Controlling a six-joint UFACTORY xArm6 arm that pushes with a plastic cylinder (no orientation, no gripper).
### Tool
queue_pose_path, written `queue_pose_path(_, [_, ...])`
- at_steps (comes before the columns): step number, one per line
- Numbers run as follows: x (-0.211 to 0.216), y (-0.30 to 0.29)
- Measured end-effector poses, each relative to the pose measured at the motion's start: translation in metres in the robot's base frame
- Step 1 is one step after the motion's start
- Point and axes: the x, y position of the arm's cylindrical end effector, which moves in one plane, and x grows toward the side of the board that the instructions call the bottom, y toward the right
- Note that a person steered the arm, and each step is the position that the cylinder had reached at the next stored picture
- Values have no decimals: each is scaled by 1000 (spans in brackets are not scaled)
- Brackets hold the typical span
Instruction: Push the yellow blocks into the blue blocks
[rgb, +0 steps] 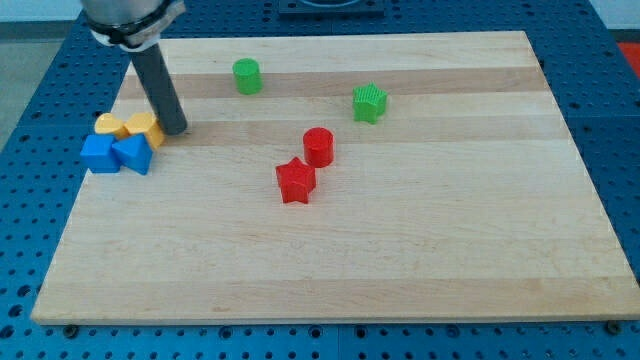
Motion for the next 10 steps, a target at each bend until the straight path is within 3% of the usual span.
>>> queue_pose_path(3, [0,7])
queue_pose_path(4, [-7,37])
queue_pose_path(6, [-10,133])
queue_pose_path(7, [-38,172])
queue_pose_path(8, [-43,251])
queue_pose_path(9, [-15,333])
queue_pose_path(10, [-5,363])
